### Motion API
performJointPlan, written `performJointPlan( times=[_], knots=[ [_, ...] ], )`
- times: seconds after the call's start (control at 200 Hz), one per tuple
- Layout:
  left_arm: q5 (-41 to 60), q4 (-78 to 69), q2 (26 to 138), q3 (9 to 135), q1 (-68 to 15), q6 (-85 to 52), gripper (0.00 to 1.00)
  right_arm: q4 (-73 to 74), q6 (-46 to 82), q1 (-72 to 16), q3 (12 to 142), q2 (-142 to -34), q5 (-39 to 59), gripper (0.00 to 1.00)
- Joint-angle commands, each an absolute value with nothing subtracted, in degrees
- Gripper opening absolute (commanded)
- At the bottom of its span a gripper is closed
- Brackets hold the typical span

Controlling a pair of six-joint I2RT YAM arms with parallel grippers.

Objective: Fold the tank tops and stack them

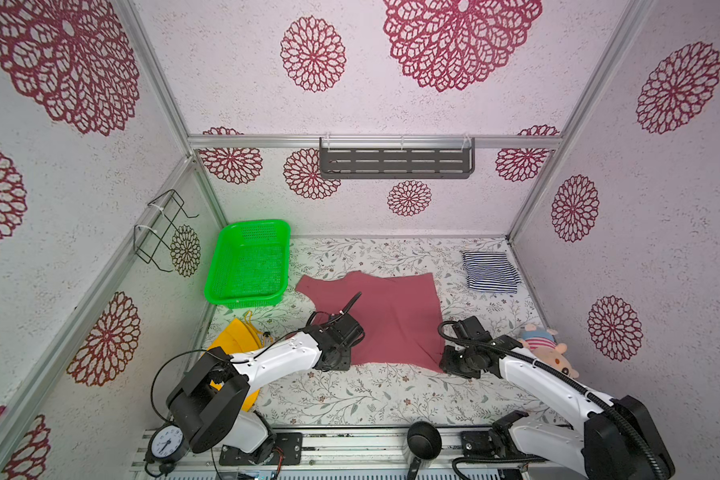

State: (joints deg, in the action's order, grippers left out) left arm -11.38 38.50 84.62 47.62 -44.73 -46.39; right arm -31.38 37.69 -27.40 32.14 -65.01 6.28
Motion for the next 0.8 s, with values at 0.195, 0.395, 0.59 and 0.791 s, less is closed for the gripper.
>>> performJointPlan(
  times=[0.195,0.395,0.59,0.791],
  knots=[
    [-11.5,34.9,84.4,44.4,-41.0,-47.2,0.50,-29.3,38.6,-28.9,32.8,-67.0,5.1,0.33],
    [-10.8,32.8,84.1,40.2,-37.6,-47.8,0.50,-31.8,38.5,-28.9,33.0,-67.1,3.5,0.00],
    [-10.3,31.6,82.9,36.1,-33.5,-49.3,0.49,-37.2,40.1,-28.8,32.7,-64.6,-0.5,0.00],
    [-10.5,33.8,79.5,33.1,-31.6,-50.8,0.48,-40.3,41.4,-28.4,31.8,-65.4,-3.5,0.00]
  ],
)
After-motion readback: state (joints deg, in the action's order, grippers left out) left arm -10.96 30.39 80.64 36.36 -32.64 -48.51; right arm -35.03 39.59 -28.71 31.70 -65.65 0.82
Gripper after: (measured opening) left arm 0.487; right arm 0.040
